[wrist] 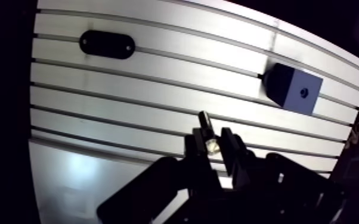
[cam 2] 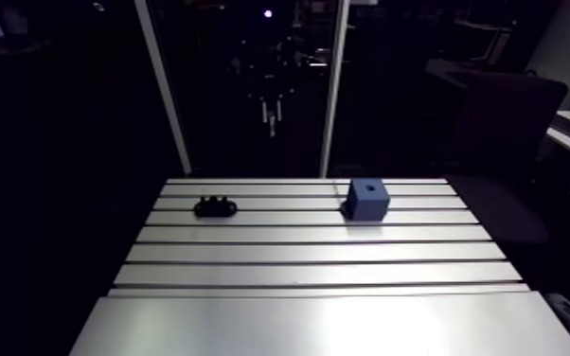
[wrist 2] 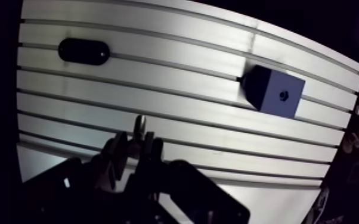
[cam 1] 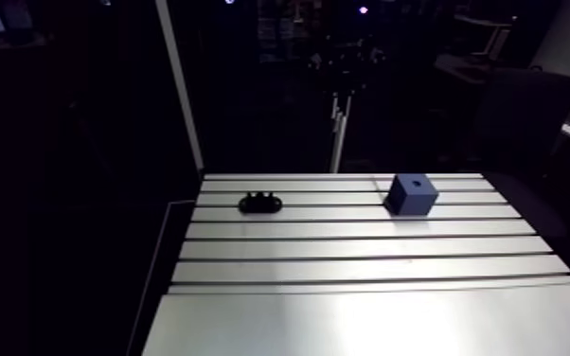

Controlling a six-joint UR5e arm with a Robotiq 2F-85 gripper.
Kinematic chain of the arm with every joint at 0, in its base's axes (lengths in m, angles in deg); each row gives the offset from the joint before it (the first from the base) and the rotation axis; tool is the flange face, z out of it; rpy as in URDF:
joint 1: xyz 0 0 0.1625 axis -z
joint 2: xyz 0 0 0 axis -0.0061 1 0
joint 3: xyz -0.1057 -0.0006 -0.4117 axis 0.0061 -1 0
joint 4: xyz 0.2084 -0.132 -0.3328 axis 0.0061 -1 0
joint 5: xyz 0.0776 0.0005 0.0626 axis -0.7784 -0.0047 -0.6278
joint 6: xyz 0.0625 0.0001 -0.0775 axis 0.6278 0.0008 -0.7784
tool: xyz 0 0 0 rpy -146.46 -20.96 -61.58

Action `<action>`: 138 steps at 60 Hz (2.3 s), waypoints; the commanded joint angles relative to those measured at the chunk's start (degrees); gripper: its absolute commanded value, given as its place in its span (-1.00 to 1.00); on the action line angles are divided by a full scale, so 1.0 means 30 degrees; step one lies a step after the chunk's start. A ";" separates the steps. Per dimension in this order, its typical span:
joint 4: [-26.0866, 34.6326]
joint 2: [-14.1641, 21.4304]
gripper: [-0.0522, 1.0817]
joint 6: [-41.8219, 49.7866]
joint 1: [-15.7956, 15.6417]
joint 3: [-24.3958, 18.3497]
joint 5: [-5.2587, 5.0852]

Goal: Pick up the M10 bolt and insert it into the hex recess until seated.

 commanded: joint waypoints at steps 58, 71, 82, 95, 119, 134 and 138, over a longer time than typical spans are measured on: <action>0.2349 -0.3318 0.77 -0.9672 0.4442 -0.4066 0.1127; 0.2382 -0.4012 0.86 -0.9670 0.4471 -0.4329 0.1219; 0.2413 -0.4721 0.88 -0.9637 0.4618 -0.4365 0.1623; 0.1474 -0.5226 0.90 -0.9495 0.4671 -0.4282 0.1747; 0.0243 -0.5331 0.90 -0.9432 0.5174 -0.4164 0.1747; 0.0356 -0.5327 0.89 -0.9577 0.5546 -0.3706 0.1688; 0.0361 -0.5302 0.89 -0.9578 0.5555 -0.3531 0.1688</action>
